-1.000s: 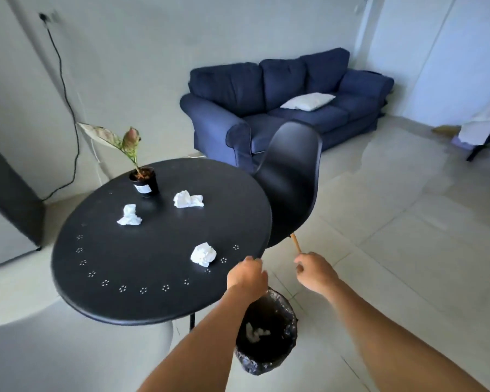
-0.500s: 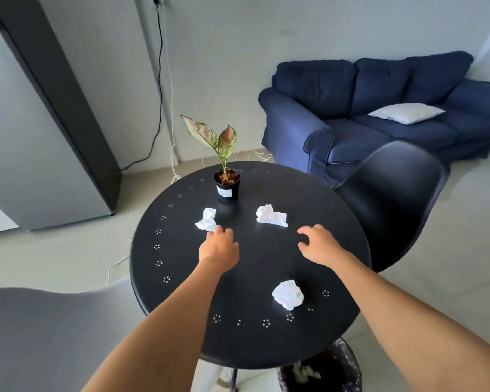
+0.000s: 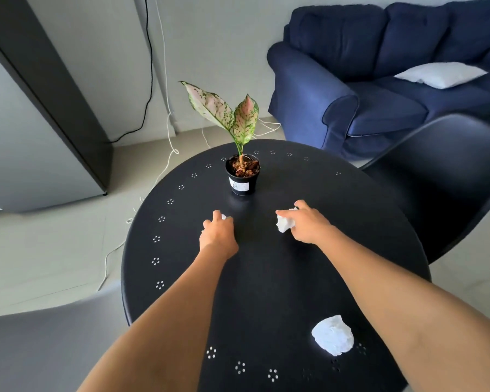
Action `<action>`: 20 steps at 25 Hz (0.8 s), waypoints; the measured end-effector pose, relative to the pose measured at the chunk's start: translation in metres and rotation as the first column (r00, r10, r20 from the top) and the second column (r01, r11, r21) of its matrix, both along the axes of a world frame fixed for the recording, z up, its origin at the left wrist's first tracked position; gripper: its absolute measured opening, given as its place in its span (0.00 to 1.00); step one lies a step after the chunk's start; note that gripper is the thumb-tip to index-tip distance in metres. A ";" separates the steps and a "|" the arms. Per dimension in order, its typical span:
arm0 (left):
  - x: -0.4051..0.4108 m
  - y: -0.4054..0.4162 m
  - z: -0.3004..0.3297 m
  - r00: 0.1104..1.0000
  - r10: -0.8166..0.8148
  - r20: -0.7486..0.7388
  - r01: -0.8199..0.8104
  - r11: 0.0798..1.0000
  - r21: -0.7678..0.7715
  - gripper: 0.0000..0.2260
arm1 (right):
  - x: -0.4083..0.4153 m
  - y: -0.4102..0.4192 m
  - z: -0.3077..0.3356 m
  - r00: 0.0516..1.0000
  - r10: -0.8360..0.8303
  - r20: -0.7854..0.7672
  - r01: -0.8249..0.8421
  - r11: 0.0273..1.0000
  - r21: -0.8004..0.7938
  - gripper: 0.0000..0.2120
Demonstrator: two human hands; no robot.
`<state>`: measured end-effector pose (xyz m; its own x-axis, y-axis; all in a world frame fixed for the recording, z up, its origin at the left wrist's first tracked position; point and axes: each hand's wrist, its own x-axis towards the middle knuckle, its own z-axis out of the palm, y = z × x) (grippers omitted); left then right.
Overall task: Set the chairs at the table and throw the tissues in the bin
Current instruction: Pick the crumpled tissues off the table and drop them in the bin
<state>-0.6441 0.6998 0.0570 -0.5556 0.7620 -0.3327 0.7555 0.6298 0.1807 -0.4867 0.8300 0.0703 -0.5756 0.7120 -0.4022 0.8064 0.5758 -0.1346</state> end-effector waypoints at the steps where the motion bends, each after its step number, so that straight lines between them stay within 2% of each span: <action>1: 0.001 -0.001 -0.003 1.000 -0.007 -0.012 0.007 1.000 0.019 0.16 | 0.001 -0.002 -0.001 1.000 -0.015 -0.014 0.016 1.000 0.019 0.26; 5: 0.012 -0.007 -0.007 1.000 -0.026 -0.018 0.027 0.994 0.102 0.11 | 0.009 -0.015 0.004 0.989 -0.131 -0.067 0.134 0.990 0.043 0.15; 9: 0.051 -0.016 0.000 0.994 -0.110 -0.018 0.112 0.983 0.145 0.12 | 0.059 -0.037 0.019 0.955 -0.273 -0.117 0.281 0.958 0.056 0.09; 15: 0.147 -0.031 0.023 0.964 -0.265 -0.034 0.263 0.920 0.290 0.13 | 0.201 -0.091 0.022 0.829 -0.511 -0.228 0.545 0.829 0.122 0.12; 18: 0.214 -0.033 0.043 0.938 -0.346 -0.020 0.326 0.863 0.385 0.15 | 0.275 -0.130 0.013 0.736 -0.639 -0.221 0.667 0.741 0.080 0.16; 20: 0.257 -0.039 0.050 0.905 -0.423 -0.034 0.397 0.816 0.421 0.16 | 0.310 -0.153 0.007 0.698 -0.673 -0.245 0.701 0.712 0.041 0.14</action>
